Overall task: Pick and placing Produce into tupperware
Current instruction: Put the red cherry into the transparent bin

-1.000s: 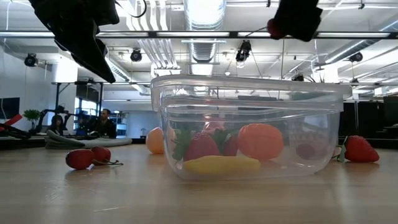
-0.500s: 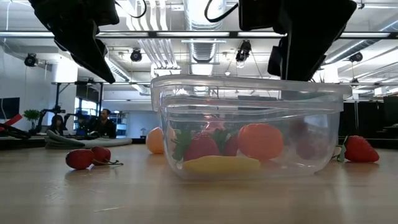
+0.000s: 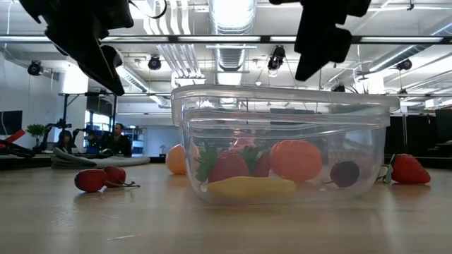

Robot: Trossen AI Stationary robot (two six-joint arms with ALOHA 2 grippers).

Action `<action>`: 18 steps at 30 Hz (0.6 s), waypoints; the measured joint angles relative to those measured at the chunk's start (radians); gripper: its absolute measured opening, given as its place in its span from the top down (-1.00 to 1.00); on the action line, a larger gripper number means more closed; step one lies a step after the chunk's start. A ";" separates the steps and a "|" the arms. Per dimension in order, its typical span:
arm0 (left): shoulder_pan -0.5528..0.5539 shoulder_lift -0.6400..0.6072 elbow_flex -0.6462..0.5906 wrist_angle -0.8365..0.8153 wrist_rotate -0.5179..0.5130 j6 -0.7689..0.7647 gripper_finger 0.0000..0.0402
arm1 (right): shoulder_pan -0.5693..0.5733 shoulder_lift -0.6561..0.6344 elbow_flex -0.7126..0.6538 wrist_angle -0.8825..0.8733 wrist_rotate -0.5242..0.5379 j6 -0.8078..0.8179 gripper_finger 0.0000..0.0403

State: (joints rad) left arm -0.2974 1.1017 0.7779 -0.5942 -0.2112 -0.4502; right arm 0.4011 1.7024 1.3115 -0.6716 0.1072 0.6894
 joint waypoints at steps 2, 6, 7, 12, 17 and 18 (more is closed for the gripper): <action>-0.006 0.020 0.000 0.028 0.052 0.032 -0.29 | 0.000 -0.016 0.012 -0.031 0.039 0.000 -0.14; -0.025 0.105 -0.001 0.133 0.116 0.084 -0.29 | 0.000 -0.056 0.034 -0.098 0.174 0.000 -0.14; -0.028 0.135 -0.001 0.161 0.131 0.090 -0.29 | 0.000 -0.067 0.039 -0.117 0.209 0.002 -0.14; -0.035 0.274 -0.001 0.255 0.143 0.065 -0.29 | 0.000 -0.130 0.035 -0.148 0.285 0.019 -0.14; -0.041 0.378 0.011 0.278 0.168 -0.014 -0.29 | 0.000 -0.156 0.029 -0.230 0.289 0.050 -0.14; -0.044 0.394 0.013 0.294 0.174 -0.027 -0.29 | 0.000 -0.158 0.026 -0.248 0.290 0.054 -0.14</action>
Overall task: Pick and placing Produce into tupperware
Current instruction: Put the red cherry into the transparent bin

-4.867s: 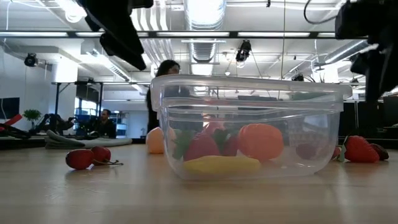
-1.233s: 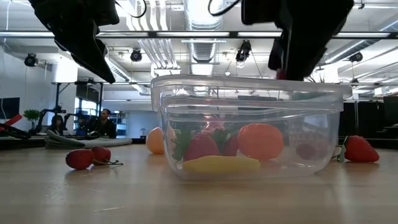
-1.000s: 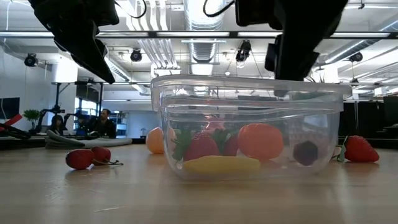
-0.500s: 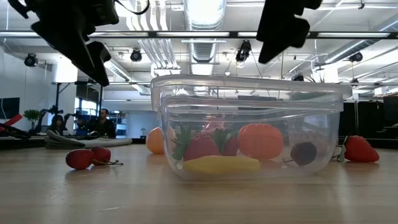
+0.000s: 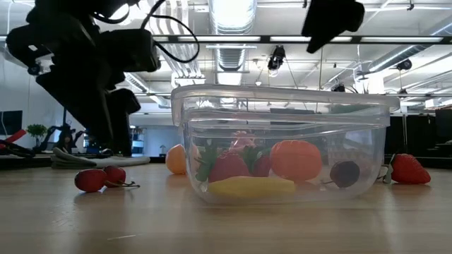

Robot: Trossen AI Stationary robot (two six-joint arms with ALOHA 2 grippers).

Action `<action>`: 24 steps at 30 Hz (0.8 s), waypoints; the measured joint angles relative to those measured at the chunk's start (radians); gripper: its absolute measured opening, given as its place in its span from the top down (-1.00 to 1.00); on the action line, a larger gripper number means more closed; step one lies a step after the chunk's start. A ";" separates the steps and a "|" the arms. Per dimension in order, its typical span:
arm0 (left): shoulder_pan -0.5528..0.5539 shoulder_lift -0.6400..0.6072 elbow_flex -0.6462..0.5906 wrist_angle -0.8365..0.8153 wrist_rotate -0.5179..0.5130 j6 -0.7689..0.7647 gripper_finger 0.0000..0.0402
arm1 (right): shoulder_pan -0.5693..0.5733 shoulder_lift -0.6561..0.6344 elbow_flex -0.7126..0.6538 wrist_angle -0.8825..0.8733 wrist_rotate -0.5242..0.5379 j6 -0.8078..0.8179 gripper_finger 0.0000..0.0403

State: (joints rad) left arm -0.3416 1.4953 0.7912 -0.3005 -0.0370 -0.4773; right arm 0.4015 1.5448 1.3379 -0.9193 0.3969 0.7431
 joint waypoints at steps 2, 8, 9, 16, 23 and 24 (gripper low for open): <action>-0.008 0.028 0.004 0.044 0.007 -0.021 -0.29 | 0.000 0.000 -0.006 -0.026 0.000 0.011 -0.14; -0.040 0.086 0.036 0.102 -0.002 -0.040 -0.29 | 0.006 0.000 -0.021 -0.062 -0.001 0.016 -0.13; -0.048 0.091 0.037 0.102 -0.011 -0.040 -0.29 | 0.007 0.000 -0.024 -0.065 -0.001 0.016 -0.13; -0.103 0.090 0.036 0.080 -0.140 -0.040 -0.29 | 0.027 0.000 -0.029 -0.070 0.038 0.011 -0.14; -0.112 0.116 0.036 0.079 -0.184 -0.040 -0.29 | 0.035 0.000 -0.033 -0.072 0.071 0.005 -0.14; -0.112 0.123 0.036 0.079 -0.183 -0.040 -0.29 | 0.035 0.000 -0.033 -0.073 0.075 0.005 -0.14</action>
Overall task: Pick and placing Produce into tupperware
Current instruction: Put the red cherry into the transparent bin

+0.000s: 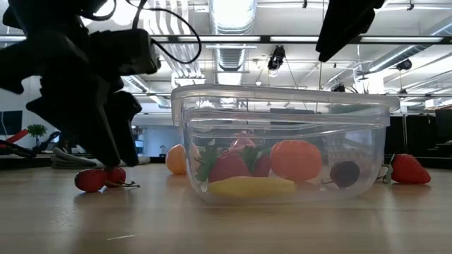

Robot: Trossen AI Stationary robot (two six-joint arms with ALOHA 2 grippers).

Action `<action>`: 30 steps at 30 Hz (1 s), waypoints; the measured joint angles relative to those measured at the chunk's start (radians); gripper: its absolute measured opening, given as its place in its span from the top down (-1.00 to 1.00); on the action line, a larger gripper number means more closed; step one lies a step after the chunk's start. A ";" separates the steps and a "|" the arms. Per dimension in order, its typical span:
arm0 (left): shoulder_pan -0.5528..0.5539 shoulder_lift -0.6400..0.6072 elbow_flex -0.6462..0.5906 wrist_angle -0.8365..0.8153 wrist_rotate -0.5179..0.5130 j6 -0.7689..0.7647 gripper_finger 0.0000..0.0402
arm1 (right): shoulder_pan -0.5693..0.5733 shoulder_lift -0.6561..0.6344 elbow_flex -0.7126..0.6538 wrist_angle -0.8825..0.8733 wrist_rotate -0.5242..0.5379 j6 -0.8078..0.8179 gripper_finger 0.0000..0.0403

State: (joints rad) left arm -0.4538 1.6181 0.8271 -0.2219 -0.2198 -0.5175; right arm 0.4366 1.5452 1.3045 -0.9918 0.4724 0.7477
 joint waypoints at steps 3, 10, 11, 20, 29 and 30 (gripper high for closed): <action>0.000 0.016 0.000 0.002 0.003 -0.001 -0.29 | 0.000 0.000 -0.001 0.000 0.002 0.000 -0.14; -0.002 0.025 0.000 0.001 0.005 -0.001 -0.16 | 0.000 0.000 -0.004 -0.003 0.002 0.000 -0.14; -0.002 0.025 -0.001 0.001 0.005 -0.001 -0.11 | 0.000 0.000 -0.004 -0.004 0.002 0.000 -0.14; -0.001 0.025 -0.003 0.003 0.006 0.000 0.29 | 0.000 0.000 -0.021 -0.006 0.002 0.000 -0.14; -0.001 0.051 -0.010 0.005 0.026 -0.001 0.33 | 0.000 0.000 -0.052 -0.005 0.001 0.009 -0.14; -0.001 0.049 -0.009 0.005 0.026 -0.001 0.33 | 0.000 0.000 -0.053 -0.006 0.001 0.010 -0.14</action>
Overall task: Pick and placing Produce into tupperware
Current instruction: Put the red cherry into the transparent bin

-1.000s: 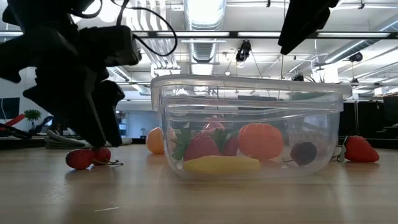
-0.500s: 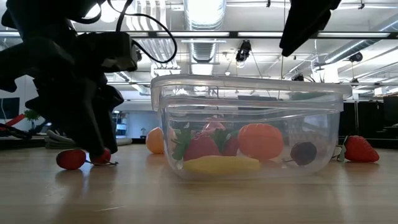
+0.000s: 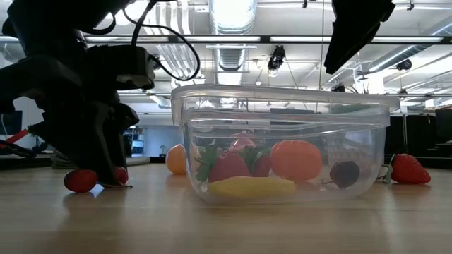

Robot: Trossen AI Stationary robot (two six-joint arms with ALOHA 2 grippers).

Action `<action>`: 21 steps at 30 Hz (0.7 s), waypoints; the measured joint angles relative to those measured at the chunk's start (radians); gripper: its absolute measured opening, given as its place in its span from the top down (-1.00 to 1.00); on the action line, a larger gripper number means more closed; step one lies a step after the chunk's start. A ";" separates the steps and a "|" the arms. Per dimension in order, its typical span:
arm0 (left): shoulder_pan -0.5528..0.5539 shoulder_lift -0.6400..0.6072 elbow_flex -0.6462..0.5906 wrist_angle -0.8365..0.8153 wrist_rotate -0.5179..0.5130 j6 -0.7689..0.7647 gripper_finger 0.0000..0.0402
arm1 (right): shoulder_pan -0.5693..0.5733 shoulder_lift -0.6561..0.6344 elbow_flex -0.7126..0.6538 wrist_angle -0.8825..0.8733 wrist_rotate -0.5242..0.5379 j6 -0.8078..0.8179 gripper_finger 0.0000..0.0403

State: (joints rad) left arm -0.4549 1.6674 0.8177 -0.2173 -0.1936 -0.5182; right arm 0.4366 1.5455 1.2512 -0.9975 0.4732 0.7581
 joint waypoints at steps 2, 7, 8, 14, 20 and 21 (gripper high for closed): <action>0.000 -0.001 0.000 0.000 0.001 0.000 0.33 | 0.000 0.000 -0.002 0.002 0.000 0.001 -0.14; 0.000 -0.003 -0.001 0.000 0.001 0.000 0.33 | 0.000 0.000 -0.005 0.002 0.000 0.001 -0.14; 0.000 -0.003 -0.002 0.000 0.001 0.000 0.33 | 0.000 0.000 -0.005 0.002 0.000 0.001 -0.14; 0.000 -0.003 -0.003 0.000 -0.004 0.001 0.36 | 0.000 0.000 -0.009 0.003 0.000 0.001 -0.14; 0.000 -0.003 -0.002 0.000 -0.010 0.007 0.59 | 0.000 0.000 -0.010 0.002 0.000 0.000 -0.15; 0.000 -0.005 -0.001 0.000 -0.010 0.009 0.63 | 0.000 0.000 -0.010 0.002 0.000 0.000 -0.14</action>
State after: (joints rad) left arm -0.4545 1.6629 0.8162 -0.2173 -0.2034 -0.5097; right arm 0.4366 1.5455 1.2411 -0.9951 0.4732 0.7586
